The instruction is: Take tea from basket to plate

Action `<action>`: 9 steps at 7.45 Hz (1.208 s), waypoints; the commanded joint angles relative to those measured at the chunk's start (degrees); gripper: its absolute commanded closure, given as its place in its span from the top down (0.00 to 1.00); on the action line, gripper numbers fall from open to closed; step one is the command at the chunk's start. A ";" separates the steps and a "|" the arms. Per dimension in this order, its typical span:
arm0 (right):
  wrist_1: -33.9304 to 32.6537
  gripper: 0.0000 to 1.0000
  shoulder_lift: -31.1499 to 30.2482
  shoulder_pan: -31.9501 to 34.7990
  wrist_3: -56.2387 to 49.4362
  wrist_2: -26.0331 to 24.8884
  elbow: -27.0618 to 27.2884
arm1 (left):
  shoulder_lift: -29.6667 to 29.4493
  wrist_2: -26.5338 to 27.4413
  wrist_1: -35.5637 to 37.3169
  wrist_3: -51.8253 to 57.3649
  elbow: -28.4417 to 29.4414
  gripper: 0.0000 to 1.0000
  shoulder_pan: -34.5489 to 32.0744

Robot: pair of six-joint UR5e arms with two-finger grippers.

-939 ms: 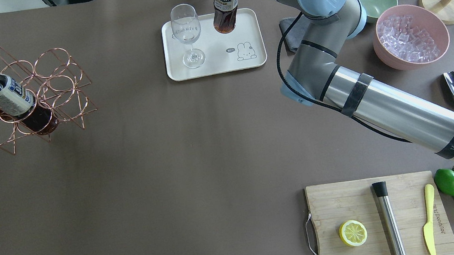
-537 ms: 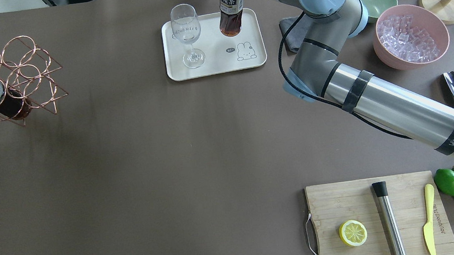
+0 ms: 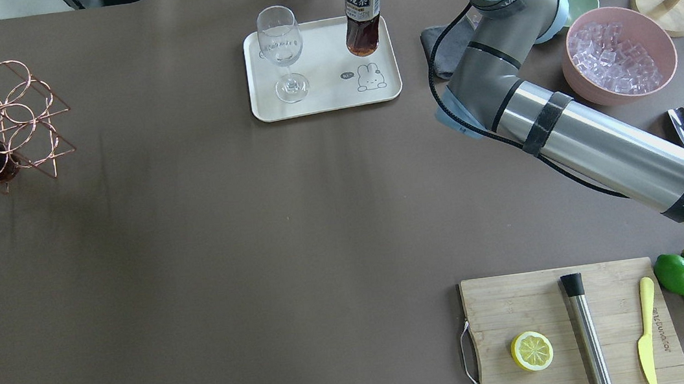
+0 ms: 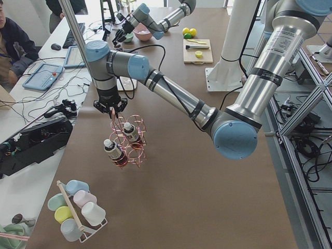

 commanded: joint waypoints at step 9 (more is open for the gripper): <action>-0.10 0.03 0.34 -4.77 0.06 -6.94 -0.24 | 3.35 1.40 -11.81 15.49 9.99 0.00 -0.75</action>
